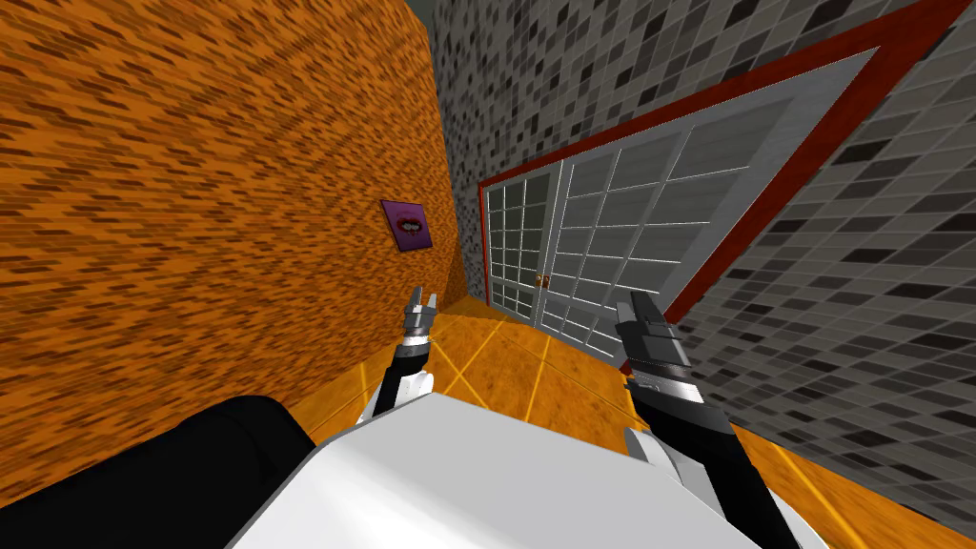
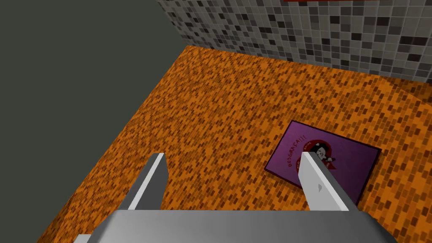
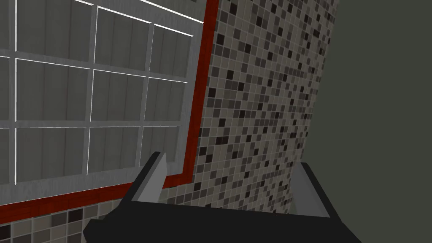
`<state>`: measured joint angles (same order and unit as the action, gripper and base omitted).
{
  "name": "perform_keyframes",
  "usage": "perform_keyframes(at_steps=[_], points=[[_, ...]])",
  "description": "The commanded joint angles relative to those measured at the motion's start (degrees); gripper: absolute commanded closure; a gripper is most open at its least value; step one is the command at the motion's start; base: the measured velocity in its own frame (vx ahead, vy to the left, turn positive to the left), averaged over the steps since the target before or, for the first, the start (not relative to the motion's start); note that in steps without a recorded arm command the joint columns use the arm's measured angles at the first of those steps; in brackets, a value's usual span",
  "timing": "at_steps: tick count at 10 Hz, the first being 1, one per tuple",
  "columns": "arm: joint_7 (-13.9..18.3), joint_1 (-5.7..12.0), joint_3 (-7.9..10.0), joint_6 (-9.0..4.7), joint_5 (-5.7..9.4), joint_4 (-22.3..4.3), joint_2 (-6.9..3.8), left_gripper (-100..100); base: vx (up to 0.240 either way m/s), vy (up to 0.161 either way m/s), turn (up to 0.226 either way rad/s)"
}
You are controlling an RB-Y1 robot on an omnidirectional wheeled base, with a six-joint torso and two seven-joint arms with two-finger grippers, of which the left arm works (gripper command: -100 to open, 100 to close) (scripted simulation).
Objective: Pull the door open
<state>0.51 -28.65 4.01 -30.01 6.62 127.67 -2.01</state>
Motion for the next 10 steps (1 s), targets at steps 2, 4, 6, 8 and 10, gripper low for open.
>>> perform_keyframes(at_steps=[2, 4, 6, 8, 10], points=[[-1.84, 0.19, 0.13, -0.44, -0.26, -1.65, -0.42, -100, 0.065, 0.024, -0.085], [-3.83, 0.39, 0.27, -0.93, -0.54, -3.44, -0.81, -100, 0.153, -0.069, -0.056], [-5.85, 0.60, 0.41, -1.41, -0.83, -5.26, -1.15, -100, 0.146, -0.064, -0.087], [-8.00, 0.82, 0.57, -1.93, -1.13, -7.19, -1.50, -100, 0.147, -0.035, -0.085], [-10.68, 1.10, 0.76, -2.58, -1.51, -9.59, -1.85, -100, 0.127, -0.024, -0.100]])
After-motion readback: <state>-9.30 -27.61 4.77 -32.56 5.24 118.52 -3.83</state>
